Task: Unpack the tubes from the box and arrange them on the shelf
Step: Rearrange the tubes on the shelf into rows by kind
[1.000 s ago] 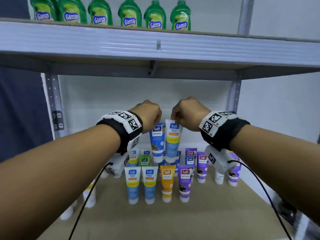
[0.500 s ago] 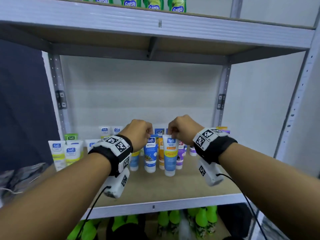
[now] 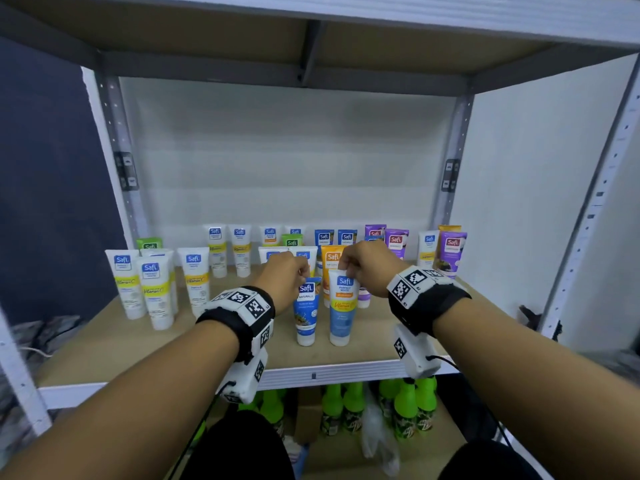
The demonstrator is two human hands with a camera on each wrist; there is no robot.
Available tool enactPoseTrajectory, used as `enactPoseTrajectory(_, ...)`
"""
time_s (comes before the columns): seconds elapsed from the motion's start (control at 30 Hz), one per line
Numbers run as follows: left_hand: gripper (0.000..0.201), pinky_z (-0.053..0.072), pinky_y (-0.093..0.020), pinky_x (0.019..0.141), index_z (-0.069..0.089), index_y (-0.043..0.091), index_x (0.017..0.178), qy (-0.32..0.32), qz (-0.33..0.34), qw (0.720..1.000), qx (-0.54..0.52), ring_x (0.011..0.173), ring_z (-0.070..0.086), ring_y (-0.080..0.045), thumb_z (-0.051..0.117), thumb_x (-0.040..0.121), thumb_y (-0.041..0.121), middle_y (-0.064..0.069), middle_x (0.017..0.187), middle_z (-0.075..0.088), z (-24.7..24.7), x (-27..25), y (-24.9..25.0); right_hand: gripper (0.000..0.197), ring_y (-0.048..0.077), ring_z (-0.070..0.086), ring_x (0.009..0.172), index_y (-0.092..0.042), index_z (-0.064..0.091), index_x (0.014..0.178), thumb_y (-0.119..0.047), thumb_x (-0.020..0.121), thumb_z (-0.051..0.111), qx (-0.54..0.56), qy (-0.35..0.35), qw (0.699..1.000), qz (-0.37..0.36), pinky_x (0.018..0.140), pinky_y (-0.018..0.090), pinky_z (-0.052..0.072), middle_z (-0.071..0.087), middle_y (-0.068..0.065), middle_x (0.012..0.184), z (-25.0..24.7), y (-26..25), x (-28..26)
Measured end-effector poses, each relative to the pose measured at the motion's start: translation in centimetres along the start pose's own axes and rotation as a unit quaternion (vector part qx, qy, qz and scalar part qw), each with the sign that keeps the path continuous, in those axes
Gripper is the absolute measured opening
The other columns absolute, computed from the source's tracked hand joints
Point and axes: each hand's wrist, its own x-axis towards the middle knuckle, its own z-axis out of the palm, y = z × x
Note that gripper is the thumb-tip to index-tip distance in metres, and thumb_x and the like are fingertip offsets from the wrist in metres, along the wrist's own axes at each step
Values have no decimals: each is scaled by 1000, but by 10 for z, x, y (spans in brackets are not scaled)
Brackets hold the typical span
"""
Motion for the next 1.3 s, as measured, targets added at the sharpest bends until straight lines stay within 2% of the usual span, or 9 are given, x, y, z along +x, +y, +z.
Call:
enactPoseTrajectory(0.1,16,39,-25,79,64,9,105,13,-10,1000,-13,99,56,-24,52,94,8,-9,106,59,7,-2,-2,20,22,60,102,-12,67,103,-2,89,57,32,14,999,19,86,31,51,66,6,107,8,2,0)
enactPoseTrajectory(0.3,19,51,-35,86,62,19,100,30,-44,994,-99,92,58,-18,68,83,14,-3,105,62,19,-9,-12,28,13,61,90,-23,62,102,-9,80,72,132,35,989,51,73,24,50,64,-5,100,24,6,-7)
enactPoseTrajectory(0.43,40,49,-20,69,54,19,108,10,-80,979,-189,78,60,-10,77,76,12,6,93,62,29,-18,-14,51,11,64,92,-24,54,115,-11,73,80,204,73,971,104,80,31,57,64,-6,105,42,10,-17)
enactPoseTrajectory(0.57,39,50,-19,67,56,19,98,-17,-125,960,-250,79,63,-11,82,71,10,9,82,61,47,-25,-18,67,4,61,79,-20,45,117,-8,66,85,333,73,926,165,65,17,51,62,-8,94,67,13,-29)
enactPoseTrajectory(0.73,26,42,-16,60,67,10,91,-4,-149,968,-201,67,60,-8,82,72,22,2,75,65,62,-29,-30,46,19,67,77,-20,58,87,-16,55,91,330,30,917,223,75,44,59,66,-2,79,96,19,-28)
enactPoseTrajectory(0.87,26,44,-18,64,68,13,95,0,-162,966,-200,72,64,-11,80,74,21,1,77,68,63,-26,-37,46,24,70,79,-15,59,84,-16,52,92,336,27,913,228,75,48,59,68,4,80,103,19,-17)
enactPoseTrajectory(1.03,18,40,-17,62,66,16,92,9,-183,967,-179,65,56,-2,77,78,20,10,68,59,61,-22,-53,43,15,67,77,-12,66,86,-21,53,93,290,17,929,229,69,31,57,69,0,81,105,8,3)
enactPoseTrajectory(1.2,20,51,-31,74,65,16,90,22,-211,968,-131,79,65,-20,76,77,26,2,75,63,63,-17,-67,40,9,58,74,-12,61,86,-21,60,90,256,-3,939,228,52,16,40,62,-5,82,102,-7,22)
enactPoseTrajectory(1.3,22,53,-35,77,64,17,92,21,-218,968,-126,82,65,-21,76,77,27,0,81,67,66,-14,-72,41,11,59,79,-13,62,92,-21,62,89,242,-3,945,222,60,18,44,63,-4,87,103,-14,31)
